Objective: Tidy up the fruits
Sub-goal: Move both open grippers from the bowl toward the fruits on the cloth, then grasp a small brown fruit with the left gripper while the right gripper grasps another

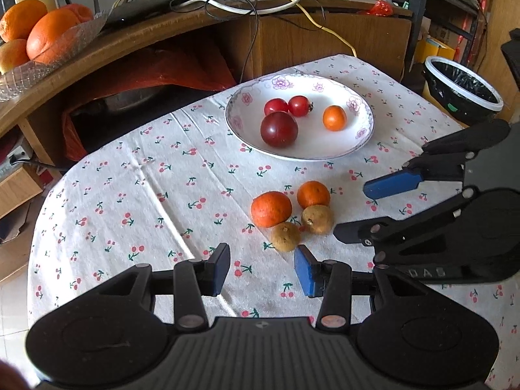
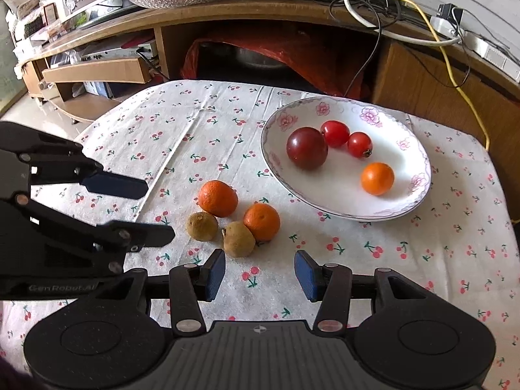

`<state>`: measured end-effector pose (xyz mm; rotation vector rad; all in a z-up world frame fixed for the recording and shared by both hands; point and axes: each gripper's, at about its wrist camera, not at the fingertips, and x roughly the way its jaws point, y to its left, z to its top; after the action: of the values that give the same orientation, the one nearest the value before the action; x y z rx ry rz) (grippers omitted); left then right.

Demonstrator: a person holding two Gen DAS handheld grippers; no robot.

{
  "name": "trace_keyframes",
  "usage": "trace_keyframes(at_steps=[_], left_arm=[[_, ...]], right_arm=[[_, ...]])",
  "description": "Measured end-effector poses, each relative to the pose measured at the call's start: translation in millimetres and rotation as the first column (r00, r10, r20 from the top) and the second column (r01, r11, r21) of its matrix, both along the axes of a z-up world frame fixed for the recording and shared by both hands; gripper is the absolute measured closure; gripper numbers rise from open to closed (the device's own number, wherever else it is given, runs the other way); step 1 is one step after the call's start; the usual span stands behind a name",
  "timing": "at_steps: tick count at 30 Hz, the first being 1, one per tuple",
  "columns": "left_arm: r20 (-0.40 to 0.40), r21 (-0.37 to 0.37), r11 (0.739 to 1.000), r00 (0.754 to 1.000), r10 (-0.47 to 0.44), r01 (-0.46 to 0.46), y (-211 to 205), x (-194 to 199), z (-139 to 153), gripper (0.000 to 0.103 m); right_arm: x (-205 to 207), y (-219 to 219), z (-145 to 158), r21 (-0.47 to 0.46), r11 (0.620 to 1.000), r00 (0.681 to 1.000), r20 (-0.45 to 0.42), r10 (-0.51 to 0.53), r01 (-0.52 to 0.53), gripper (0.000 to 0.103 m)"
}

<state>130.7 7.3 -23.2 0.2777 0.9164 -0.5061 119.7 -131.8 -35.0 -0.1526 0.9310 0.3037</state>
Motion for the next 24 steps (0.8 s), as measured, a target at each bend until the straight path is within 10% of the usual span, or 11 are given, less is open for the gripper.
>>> trace_keyframes(at_steps=[24], left_arm=[[-0.051, 0.001, 0.998, 0.997, -0.057, 0.058, -9, 10, -19, 0.051]], right_arm=[[17, -1, -13, 0.073, 0.997, 0.997, -0.073, 0.025, -0.020, 0.084]])
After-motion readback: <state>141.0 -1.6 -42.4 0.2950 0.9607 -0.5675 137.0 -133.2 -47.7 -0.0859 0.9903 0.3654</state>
